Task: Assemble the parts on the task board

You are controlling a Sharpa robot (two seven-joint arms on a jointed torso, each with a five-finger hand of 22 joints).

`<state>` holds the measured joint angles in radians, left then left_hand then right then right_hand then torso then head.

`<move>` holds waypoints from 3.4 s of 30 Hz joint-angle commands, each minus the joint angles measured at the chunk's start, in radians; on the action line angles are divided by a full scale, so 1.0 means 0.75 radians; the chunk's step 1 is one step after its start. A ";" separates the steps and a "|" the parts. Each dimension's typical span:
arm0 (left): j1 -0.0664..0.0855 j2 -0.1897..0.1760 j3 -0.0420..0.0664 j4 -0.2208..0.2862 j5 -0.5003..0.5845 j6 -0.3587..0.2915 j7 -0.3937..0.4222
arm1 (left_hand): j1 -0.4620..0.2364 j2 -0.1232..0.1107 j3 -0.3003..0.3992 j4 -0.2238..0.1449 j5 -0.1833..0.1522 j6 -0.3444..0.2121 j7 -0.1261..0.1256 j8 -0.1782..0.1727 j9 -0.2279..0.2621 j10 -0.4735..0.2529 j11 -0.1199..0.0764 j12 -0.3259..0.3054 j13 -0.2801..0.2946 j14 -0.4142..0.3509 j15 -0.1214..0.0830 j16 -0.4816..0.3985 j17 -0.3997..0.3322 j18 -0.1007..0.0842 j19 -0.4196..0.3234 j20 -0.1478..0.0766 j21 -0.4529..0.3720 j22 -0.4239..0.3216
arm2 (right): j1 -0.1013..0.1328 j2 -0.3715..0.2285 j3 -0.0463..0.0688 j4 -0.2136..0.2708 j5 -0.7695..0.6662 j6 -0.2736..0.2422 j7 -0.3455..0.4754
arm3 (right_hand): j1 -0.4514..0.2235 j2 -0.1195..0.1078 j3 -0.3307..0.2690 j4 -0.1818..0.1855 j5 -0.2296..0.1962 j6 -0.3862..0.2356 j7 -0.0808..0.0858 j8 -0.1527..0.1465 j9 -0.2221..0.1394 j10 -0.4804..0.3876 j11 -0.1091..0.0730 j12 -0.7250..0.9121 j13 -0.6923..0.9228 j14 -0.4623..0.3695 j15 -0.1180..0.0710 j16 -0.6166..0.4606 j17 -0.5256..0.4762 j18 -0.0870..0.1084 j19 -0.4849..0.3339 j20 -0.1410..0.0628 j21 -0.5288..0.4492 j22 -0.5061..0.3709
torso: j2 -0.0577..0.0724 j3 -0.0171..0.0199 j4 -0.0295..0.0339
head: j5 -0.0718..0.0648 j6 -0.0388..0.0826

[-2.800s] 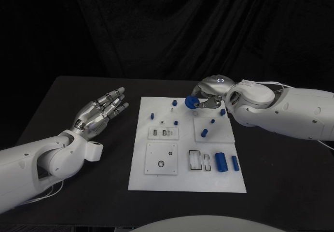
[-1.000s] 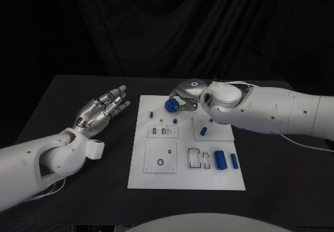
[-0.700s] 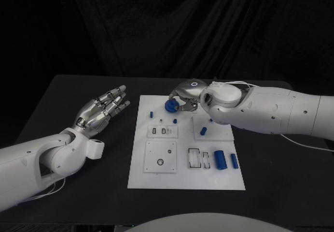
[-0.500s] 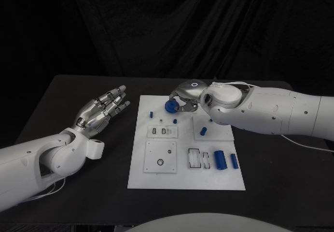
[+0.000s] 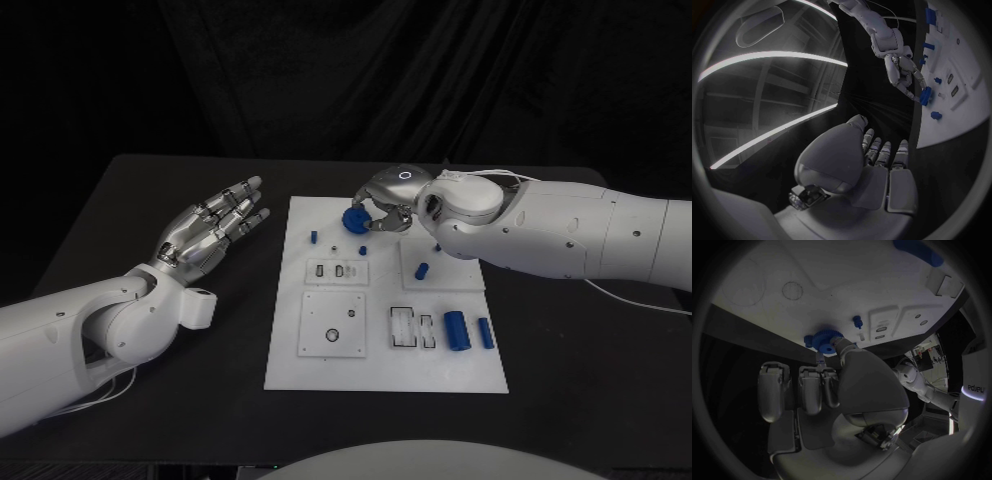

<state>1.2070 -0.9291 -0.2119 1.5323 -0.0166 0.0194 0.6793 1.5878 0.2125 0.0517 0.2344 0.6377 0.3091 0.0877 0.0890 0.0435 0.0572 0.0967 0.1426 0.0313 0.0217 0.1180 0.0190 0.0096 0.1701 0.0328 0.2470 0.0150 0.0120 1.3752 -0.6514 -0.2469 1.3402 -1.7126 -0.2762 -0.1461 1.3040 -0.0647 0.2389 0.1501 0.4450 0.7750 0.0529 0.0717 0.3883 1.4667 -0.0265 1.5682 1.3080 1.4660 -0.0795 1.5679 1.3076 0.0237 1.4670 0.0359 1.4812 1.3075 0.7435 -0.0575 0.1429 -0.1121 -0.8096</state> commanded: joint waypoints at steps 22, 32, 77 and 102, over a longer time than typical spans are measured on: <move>-0.001 0.007 0.001 -0.012 -0.002 0.019 0.061 | 0.001 -0.012 0.005 0.000 -0.004 -0.005 -0.001 -0.007 0.000 -0.006 0.007 0.006 0.000 0.003 0.008 0.004 0.002 0.015 0.003 0.011 0.005 0.002 | -0.009 -0.013 0.000 0.013 -0.010 0.002 0.005 | -0.010 -0.004 -0.012 -0.003 -0.144 -0.124 -0.035 -0.013 -0.087 0.139 -0.018 0.003 0.350 0.140 -0.005 0.004 0.351 0.010 0.036 -0.003 -0.032 0.296 | 0.000 -0.0003 0.0009 | 0.000 -0.003; -0.001 0.008 0.001 -0.013 -0.002 0.019 0.061 | 0.001 -0.012 0.005 0.000 -0.004 -0.005 -0.001 -0.007 0.000 -0.006 0.007 0.006 0.000 0.003 0.008 0.004 0.002 0.015 0.003 0.011 0.005 0.002 | -0.009 -0.024 0.000 0.011 -0.010 -0.008 0.003 | -0.029 0.012 -0.017 0.013 -0.143 -0.124 -0.030 -0.007 -0.100 0.139 -0.018 0.003 0.350 0.140 -0.008 0.004 0.351 0.014 0.027 -0.007 -0.047 0.291 | 0.000 0.0000 0.0006 | 0.001 0.000; -0.005 0.024 0.001 -0.020 -0.002 0.024 0.057 | 0.000 -0.014 0.013 -0.002 -0.002 -0.002 0.001 -0.006 0.000 -0.008 0.006 0.012 0.000 0.003 0.010 0.004 0.002 0.015 0.002 0.013 0.004 0.002 | -0.033 -0.600 -0.002 0.202 0.189 -0.107 0.002 | -0.034 -0.003 -0.109 0.066 -0.373 -0.006 0.010 -0.004 -0.149 0.139 0.010 0.003 0.350 0.140 0.013 0.004 0.351 0.000 0.065 0.011 0.002 0.309 | -0.014 -0.0044 -0.0119 | 0.000 -0.007; -0.009 0.017 0.001 -0.020 -0.002 0.031 0.050 | 0.000 -0.014 0.013 -0.002 -0.002 -0.002 0.001 -0.006 0.000 -0.008 0.006 0.012 0.000 0.003 0.010 0.004 0.002 0.015 0.002 0.013 0.004 0.002 | -0.082 -0.536 -0.002 0.130 0.175 -0.116 0.014 | 0.005 -0.004 -0.119 0.057 -0.363 -0.012 0.015 -0.003 -0.156 0.139 0.014 0.003 0.350 0.140 0.015 0.004 0.351 0.005 0.053 0.012 -0.018 0.303 | -0.011 -0.0050 -0.0117 | -0.002 -0.013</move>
<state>1.2016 -0.9171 -0.2120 1.5156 -0.0169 0.0282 0.6794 1.5878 0.2125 0.0544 0.2317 0.6377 0.3091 0.0877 0.0890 0.0434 0.0572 0.0967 0.1462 0.0314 0.0217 0.1179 0.0190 0.0100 0.1701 0.0363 0.2504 0.0150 0.0120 1.3168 -1.0540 -0.2489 1.4394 -1.5721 -0.3495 -0.1307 1.3002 -0.0661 0.1508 0.1977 0.1688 0.7694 0.0654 0.0715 0.2721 1.4630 -0.0228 1.5682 1.3074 1.4652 -0.0730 1.5679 1.3073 0.0238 1.4670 0.0359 1.4743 1.3074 0.7365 -0.0602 0.1339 -0.1128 -0.8185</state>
